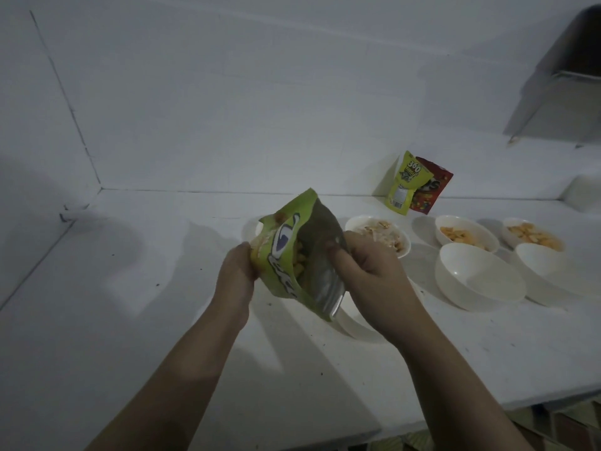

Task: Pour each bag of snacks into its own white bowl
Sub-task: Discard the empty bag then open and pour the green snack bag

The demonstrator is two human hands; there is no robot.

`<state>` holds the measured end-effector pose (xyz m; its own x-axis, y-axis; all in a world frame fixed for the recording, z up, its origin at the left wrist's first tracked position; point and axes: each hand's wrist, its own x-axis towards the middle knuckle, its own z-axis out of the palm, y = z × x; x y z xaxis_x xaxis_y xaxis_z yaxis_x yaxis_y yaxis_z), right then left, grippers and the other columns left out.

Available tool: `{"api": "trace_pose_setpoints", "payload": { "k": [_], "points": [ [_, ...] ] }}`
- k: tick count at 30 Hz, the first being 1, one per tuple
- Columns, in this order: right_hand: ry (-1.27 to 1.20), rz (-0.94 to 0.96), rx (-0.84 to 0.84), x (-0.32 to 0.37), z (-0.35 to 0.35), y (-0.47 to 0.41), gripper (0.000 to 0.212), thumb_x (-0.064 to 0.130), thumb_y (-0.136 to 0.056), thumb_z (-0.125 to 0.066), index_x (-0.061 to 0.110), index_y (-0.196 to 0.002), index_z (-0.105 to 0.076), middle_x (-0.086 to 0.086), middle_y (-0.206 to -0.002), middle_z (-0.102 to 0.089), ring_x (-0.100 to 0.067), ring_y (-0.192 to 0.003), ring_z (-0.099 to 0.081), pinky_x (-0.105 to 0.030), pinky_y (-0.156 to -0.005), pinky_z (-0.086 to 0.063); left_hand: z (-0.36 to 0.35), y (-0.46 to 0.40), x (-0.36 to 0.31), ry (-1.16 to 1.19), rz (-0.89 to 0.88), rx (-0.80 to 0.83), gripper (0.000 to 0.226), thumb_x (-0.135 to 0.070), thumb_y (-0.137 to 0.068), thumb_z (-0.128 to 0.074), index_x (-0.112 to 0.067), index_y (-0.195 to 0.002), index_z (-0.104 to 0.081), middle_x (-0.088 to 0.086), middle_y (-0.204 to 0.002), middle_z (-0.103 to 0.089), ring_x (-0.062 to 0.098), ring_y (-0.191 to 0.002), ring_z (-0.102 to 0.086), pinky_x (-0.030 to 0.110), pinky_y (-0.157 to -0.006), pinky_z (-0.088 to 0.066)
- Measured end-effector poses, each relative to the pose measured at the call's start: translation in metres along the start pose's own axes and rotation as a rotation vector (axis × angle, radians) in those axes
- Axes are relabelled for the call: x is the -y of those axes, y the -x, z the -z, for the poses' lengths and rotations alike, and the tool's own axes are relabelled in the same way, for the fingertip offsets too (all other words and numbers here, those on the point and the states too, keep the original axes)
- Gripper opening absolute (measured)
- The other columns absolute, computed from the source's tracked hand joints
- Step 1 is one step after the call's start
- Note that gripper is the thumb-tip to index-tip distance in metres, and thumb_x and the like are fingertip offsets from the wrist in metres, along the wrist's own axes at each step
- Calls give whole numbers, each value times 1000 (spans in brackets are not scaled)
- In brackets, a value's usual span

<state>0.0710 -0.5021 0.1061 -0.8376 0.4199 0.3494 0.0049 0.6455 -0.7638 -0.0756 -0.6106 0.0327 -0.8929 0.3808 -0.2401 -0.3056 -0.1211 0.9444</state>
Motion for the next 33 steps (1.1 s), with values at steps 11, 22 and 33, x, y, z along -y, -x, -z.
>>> {"api": "trace_pose_setpoints", "payload": {
  "k": [11,22,33],
  "points": [
    [-13,-123,-87,-20,13,-1,29,11,-95,-48,-9,-81,-63,-21,-83,-64,-32,-73,-65,-40,-60,-60,-15,-18,13,160,-55,-49,38,-31,-103,-39,1,-105,-59,17,-96,-63,28,-94,-63,35,-78,-53],
    [79,24,-27,-24,38,-5,39,27,-89,-42,-5,-82,-62,-15,-79,-62,-26,-74,-56,-43,-67,-47,-26,-23,3,115,200,150,49,-46,-95,-53,-8,-124,-63,15,-117,-70,34,-109,-65,48,-90,-54],
    [119,-20,4,-79,69,-31,36,29,-102,-50,1,-87,-68,-15,-81,-68,-29,-77,-62,-48,-70,-51,-64,-22,-14,271,7,-56,34,-37,-99,-50,-10,-98,-69,9,-89,-75,26,-81,-70,39,-77,-58]
  ]
}}
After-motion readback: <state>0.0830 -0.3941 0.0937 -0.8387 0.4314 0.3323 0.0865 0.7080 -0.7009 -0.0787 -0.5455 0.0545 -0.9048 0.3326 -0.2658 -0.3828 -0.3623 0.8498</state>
